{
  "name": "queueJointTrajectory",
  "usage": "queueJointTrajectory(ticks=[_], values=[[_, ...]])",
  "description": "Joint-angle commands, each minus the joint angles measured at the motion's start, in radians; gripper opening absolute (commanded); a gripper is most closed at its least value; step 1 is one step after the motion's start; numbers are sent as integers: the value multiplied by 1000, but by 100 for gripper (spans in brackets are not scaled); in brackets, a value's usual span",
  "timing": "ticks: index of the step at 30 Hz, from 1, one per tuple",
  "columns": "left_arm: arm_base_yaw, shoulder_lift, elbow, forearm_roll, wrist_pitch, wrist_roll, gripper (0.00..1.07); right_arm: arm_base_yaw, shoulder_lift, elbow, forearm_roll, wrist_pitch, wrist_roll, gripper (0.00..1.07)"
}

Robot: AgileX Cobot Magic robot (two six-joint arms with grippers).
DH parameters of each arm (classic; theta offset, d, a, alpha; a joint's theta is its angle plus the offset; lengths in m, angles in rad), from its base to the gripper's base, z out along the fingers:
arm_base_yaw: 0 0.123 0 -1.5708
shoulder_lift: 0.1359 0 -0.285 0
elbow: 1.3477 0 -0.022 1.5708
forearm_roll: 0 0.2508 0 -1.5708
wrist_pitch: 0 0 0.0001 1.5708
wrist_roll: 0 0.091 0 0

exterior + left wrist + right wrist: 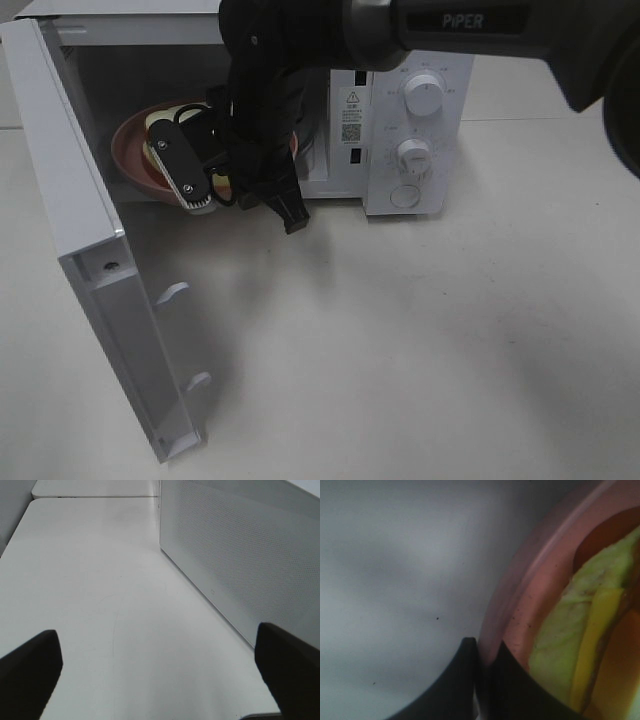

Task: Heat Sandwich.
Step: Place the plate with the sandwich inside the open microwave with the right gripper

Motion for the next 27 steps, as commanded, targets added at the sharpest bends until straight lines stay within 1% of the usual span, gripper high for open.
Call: queueJointTrajectory(ticks=[1,3,4,11,18,22,27], values=[[-8,-26,4,-3,-8,-3,101,-1,26,-55,-8,-5,10,3],[-8,-26,4,-3,-8,-3,101,-1,56,-101,-8,12,16,3],[-8,-26,4,-3,-8,-3,101,-1,56,-101,-8,12,16,3],[-8,-26,4,-3,-8,-3,101,-11,126,-208,-4,20,63,4],[-8,-26,4,-3,-8,-3,101,-23,148,-241,-11,7,70,4],[-8,-26,4,-3,-8,-3,101,-35,162,-281,-23,9,101,4],[-8,-26,4,-3,-8,-3,101,-46,164,-290,-24,-27,108,4]])
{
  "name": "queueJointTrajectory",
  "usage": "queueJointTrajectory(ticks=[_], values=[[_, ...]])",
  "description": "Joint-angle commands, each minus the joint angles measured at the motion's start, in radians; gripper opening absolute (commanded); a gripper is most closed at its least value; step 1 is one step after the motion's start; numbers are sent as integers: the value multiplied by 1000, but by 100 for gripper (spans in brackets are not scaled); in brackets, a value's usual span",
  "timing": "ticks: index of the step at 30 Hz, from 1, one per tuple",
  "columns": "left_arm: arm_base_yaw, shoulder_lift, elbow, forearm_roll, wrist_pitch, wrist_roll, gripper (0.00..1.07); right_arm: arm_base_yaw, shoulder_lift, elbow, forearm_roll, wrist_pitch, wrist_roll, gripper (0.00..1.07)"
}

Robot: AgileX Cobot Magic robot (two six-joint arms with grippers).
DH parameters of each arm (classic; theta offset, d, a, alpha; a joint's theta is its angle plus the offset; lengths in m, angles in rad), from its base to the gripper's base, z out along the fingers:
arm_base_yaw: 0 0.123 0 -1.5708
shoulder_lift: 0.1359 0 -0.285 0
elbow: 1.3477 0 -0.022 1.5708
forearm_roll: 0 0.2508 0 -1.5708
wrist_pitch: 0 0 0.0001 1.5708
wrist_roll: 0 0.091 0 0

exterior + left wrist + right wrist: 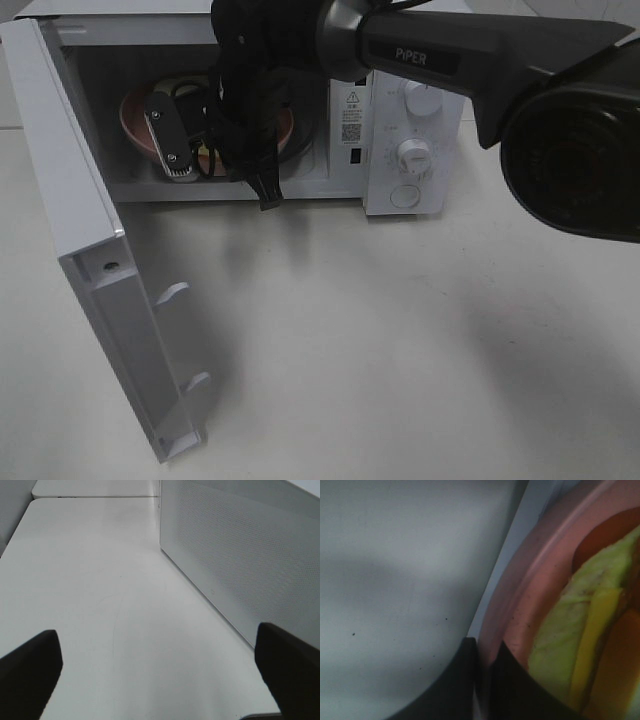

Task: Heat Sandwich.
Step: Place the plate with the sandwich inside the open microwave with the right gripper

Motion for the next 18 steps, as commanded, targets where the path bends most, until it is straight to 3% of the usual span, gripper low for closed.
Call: queueJointTrajectory(ticks=[1,10,18], values=[[-8,-26,4,-3,-8,-3,101,-10,-5,-13,-8,-45,13,4],[-8,-26,4,-3,-8,-3,101,-22,27,-34,-10,-56,16,4],[-8,-26,4,-3,-8,-3,101,-22,44,-60,-41,-66,109,10]])
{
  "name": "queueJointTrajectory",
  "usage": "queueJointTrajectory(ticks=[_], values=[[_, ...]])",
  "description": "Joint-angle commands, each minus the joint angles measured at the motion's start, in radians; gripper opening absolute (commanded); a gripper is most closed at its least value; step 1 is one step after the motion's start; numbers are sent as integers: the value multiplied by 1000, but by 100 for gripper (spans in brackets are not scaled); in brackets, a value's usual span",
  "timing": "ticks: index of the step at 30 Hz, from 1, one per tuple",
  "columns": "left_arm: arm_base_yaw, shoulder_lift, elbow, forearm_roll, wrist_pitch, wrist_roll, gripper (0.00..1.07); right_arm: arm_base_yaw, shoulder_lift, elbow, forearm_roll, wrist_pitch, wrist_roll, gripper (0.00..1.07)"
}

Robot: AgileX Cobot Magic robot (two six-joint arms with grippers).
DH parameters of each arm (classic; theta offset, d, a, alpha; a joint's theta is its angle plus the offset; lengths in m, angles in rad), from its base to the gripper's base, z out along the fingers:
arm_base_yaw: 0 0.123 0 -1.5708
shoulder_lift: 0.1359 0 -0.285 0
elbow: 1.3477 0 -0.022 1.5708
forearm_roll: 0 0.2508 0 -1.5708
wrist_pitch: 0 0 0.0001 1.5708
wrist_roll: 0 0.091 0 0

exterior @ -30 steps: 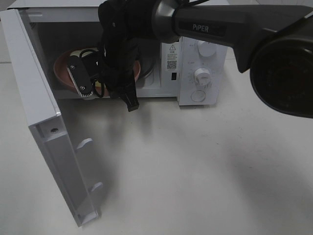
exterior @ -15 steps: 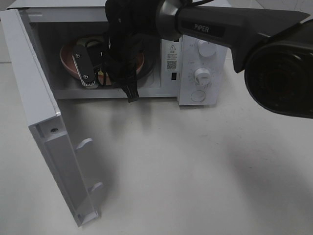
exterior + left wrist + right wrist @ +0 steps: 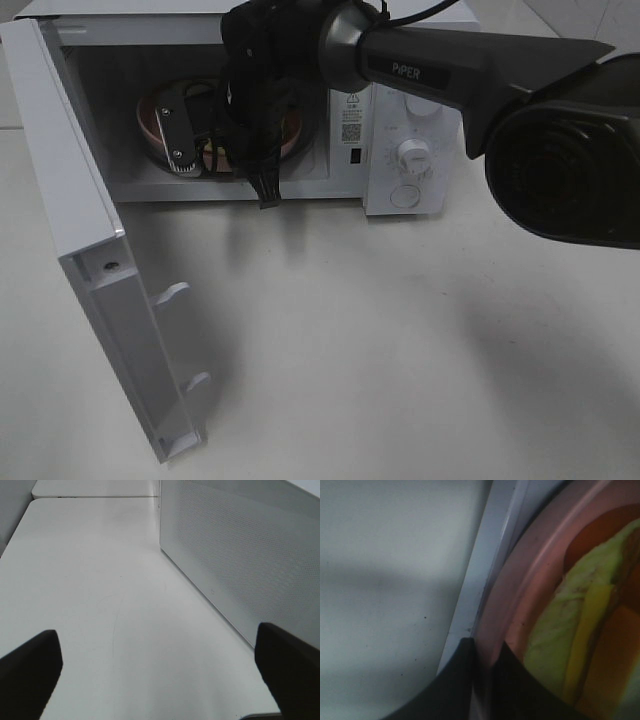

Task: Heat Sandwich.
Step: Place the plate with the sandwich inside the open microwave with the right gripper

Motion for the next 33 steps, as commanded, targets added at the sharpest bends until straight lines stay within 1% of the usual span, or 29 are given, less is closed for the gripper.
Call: queueJointTrajectory(ticks=[1,4,5,6,8,9,10,13,14,15,18,19,20,24,26,27,29,31,32,33], values=[[-8,-26,4,-3,-8,-3,101,0,-5,-14,-34,-27,37,14],[-8,-26,4,-3,-8,-3,101,-2,-5,-14,-34,-27,47,20],[-8,-26,4,-3,-8,-3,101,-2,-5,-14,-34,-27,47,20],[-8,-26,4,-3,-8,-3,101,-11,-5,-14,-33,-27,54,26],[-8,-26,4,-3,-8,-3,101,-12,-5,-14,-33,-23,66,33],[-8,-26,4,-3,-8,-3,101,-12,-5,-14,-33,-23,66,33],[-8,-26,4,-3,-8,-3,101,-12,-5,-14,-33,-23,73,41],[-8,-26,4,-3,-8,-3,101,-12,-5,-12,-30,-17,81,52],[-8,-26,4,-3,-8,-3,101,-12,-5,-12,-28,-16,95,58],[-8,-26,4,-3,-8,-3,101,-12,-5,-12,-28,-16,95,58],[-8,-26,4,-3,-8,-3,101,-12,-6,-12,-8,-16,109,65],[-8,-26,4,-3,-8,-3,101,-12,-6,-12,-8,-16,109,65],[-8,-26,4,-3,-8,-3,101,-12,-8,-12,-5,-14,114,69],[-8,-26,4,-3,-8,-3,101,-11,-21,13,-5,-20,129,71],[-8,-26,4,-3,-8,-3,101,-10,-36,47,-5,-36,128,72],[-8,-26,4,-3,-8,-3,101,-10,-50,82,-4,-72,142,74],[-8,-26,4,-3,-8,-3,101,-10,-59,97,-4,-92,156,74],[-8,-26,4,-3,-8,-3,101,-10,-80,134,-5,-133,182,77],[-8,-26,4,-3,-8,-3,101,-10,-99,172,-5,-163,201,78],[-8,-26,4,-3,-8,-3,101,-10,-99,172,-5,-163,201,78]])
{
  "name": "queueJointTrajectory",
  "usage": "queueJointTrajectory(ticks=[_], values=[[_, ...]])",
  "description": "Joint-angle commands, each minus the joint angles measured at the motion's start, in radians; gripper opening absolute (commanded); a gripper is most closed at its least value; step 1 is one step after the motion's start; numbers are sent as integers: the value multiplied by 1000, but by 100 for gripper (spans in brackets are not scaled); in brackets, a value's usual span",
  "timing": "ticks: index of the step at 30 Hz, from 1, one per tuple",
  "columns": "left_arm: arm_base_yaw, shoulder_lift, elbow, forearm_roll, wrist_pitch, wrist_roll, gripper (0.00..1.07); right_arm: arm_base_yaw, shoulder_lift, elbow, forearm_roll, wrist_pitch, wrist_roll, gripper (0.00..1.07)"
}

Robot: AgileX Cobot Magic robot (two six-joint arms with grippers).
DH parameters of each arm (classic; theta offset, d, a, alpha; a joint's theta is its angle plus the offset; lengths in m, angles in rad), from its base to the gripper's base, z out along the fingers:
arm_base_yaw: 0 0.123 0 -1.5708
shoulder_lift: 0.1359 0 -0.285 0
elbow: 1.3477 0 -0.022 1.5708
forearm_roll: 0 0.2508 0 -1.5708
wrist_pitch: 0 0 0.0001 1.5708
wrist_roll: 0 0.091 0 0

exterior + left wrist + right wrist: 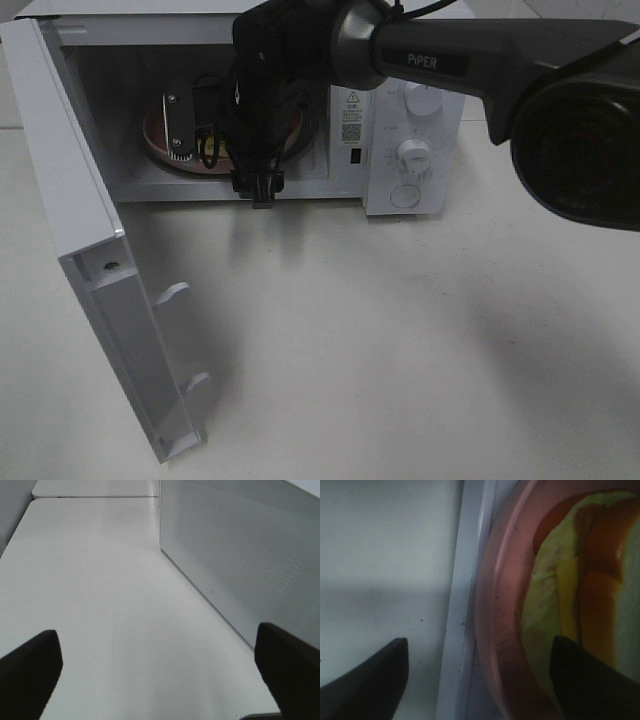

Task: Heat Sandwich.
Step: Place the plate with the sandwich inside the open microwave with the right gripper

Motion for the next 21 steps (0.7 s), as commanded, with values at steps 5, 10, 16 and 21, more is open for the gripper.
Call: queueJointTrajectory(ticks=[5,10,16,21], values=[[-8,-26,4,-3,-8,-3,101,-2,-79,117,0,-80,39,77],[-8,-26,4,-3,-8,-3,101,-2,-130,219,0,-148,39,77],[-8,-26,4,-3,-8,-3,101,-2,-197,326,-1,-196,39,76],[-8,-26,4,-3,-8,-3,101,-2,-267,445,-1,-275,39,76]])
